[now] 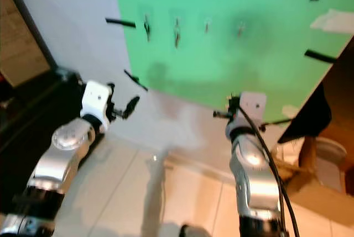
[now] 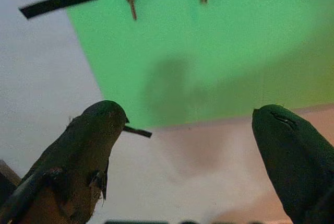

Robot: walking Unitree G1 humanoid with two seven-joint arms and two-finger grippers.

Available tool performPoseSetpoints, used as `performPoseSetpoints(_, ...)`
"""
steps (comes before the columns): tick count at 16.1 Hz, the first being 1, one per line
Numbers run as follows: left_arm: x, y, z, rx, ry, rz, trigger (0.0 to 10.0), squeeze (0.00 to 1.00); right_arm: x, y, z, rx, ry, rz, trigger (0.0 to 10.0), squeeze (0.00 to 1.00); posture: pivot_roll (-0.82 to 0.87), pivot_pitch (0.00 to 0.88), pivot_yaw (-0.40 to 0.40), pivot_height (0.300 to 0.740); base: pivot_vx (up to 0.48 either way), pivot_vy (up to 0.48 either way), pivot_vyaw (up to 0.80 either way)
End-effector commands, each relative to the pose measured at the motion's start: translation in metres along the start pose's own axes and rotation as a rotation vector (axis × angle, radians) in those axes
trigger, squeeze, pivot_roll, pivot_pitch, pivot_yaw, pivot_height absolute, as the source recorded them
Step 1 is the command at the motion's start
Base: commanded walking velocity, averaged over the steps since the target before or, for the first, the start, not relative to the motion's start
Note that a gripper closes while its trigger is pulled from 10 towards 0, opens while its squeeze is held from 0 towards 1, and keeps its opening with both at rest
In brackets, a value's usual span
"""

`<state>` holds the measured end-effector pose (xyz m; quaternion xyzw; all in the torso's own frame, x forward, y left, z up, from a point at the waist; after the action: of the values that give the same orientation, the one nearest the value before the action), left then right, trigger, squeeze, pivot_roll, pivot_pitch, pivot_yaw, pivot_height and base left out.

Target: Hang keys on a hook

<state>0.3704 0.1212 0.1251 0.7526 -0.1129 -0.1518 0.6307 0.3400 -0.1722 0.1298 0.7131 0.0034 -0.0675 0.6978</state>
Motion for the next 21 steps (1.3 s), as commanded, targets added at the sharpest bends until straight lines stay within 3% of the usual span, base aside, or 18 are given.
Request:
performPoseSetpoints(1, 0.001, 0.004, -0.002, 0.011, 0.002, 0.007, 10.0, 0.0, 0.001, 0.003, -0.003, 0.003, 0.006, 0.015, 10.0, 0.0, -0.1, 0.0, 0.036, 0.74, 0.289, 0.0, 0.0)
performPoseSetpoints(9, 0.0, 0.005, -0.004, 0.024, -0.002, 0.012, 10.0, 0.0, 0.005, 0.01, -0.009, -0.007, 0.037, 0.044, 10.0, 0.0, -0.08, 0.0, 0.022, 0.74, 0.294, 0.0, -0.06)
performPoseSetpoints(14, -0.001, 0.009, -0.002, 0.024, -0.023, 0.028, 10.0, 0.0, 0.002, 0.015, -0.032, -0.014, 0.219, 0.055, 10.0, 0.0, -0.07, 0.0, 0.013, 0.74, 0.295, 0.0, 0.0)
performPoseSetpoints(16, -0.002, 0.009, -0.002, 0.025, -0.023, 0.03, 10.0, 0.0, 0.002, 0.019, -0.032, -0.012, 0.216, 0.077, 10.0, 0.0, -0.07, 0.0, 0.009, 0.74, 0.294, 0.0, 0.0)
performPoseSetpoints(18, -0.003, 0.01, -0.002, 0.032, -0.032, 0.031, 10.0, 0.0, 0.007, 0.026, -0.022, -0.016, 0.145, 0.096, 10.0, 0.0, -0.06, 0.0, 0.003, 0.74, 0.294, 0.0, 0.0)
performPoseSetpoints(21, -0.004, 0.01, 0.0, 0.035, -0.046, 0.03, 10.0, 0.0, 0.005, 0.03, -0.027, -0.036, 0.186, 0.112, 10.0, 0.0, -0.06, 0.0, 0.002, 0.74, 0.295, 0.0, 0.0)
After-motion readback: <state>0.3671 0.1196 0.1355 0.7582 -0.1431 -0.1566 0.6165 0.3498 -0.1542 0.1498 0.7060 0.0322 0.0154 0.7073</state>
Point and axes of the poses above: a point about 5 cm out from each wrist's last joint towards the gripper, its own x axis pointing out of the wrist towards the gripper, its own y axis along the axis of the wrist's last joint, z = x × y, the point moved 6 cm from there along x, pointing out of the wrist towards the gripper, and after that the axes turned 2 degrees about -x, right-handed, at the moved point
